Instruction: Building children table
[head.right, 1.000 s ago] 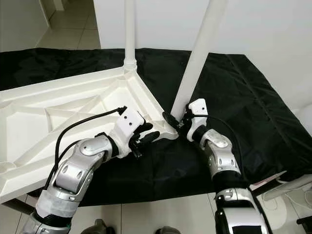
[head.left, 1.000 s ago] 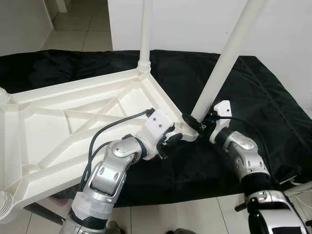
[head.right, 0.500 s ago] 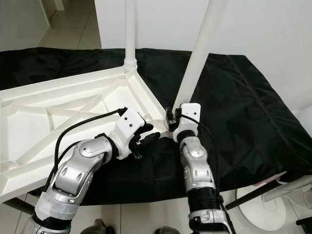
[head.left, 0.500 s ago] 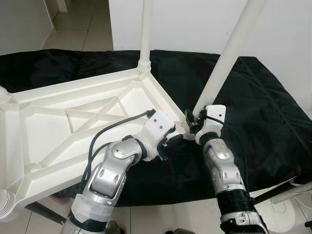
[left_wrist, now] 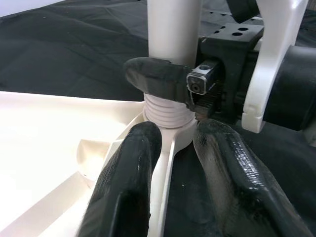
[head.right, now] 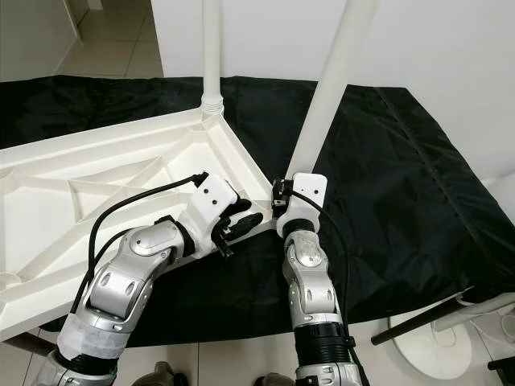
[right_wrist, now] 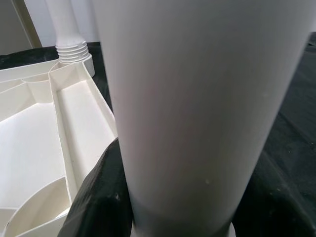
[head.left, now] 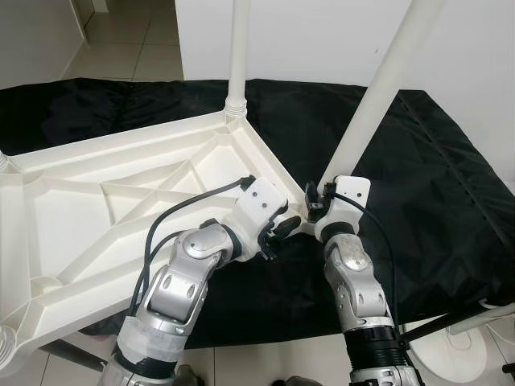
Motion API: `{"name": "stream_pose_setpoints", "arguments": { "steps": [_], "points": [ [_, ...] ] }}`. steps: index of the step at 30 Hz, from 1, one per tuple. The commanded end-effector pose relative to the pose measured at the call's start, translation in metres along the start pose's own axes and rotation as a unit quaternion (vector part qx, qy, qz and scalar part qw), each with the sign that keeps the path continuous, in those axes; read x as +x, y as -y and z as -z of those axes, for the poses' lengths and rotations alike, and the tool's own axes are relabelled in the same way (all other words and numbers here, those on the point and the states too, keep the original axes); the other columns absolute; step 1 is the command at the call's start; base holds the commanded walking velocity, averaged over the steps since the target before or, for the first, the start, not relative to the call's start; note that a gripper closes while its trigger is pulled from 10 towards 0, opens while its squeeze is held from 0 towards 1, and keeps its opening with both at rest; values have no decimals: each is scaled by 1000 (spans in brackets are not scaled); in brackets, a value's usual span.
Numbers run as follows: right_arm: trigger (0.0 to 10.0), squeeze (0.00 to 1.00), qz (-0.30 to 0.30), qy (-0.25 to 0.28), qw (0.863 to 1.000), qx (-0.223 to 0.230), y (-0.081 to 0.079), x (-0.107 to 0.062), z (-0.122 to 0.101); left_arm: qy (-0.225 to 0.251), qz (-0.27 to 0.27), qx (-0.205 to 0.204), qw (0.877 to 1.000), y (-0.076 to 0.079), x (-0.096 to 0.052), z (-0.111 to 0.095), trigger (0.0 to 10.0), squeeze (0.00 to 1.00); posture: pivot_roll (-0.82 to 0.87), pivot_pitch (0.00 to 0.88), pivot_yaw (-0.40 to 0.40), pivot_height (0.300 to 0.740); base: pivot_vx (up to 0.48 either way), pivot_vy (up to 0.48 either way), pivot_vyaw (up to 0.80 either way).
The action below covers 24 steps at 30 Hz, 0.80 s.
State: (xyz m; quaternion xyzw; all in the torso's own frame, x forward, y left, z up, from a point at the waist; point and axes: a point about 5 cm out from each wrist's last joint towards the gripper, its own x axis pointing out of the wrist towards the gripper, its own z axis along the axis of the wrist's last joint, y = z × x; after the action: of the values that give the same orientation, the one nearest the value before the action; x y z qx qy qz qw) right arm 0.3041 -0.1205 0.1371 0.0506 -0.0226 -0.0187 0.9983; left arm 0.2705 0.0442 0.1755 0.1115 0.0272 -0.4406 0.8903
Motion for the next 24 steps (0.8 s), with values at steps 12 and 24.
{"name": "stream_pose_setpoints", "arguments": {
  "steps": [12, 24],
  "points": [
    [10000, 1000, -10, -2, 1000, 4, 14, -5, 4, 1, -53, 0, 999, -8, 1, 0, 10000, 0, -52, 3, -26, 740, 0, 0, 0],
    [10000, 0, -114, 11, 993, -9, 28, -3, 2, 2, -53, -5, 999, -6, 3, 0, 10000, 0, -49, 0, -17, 740, 0, 0, 0]
  ]
}}
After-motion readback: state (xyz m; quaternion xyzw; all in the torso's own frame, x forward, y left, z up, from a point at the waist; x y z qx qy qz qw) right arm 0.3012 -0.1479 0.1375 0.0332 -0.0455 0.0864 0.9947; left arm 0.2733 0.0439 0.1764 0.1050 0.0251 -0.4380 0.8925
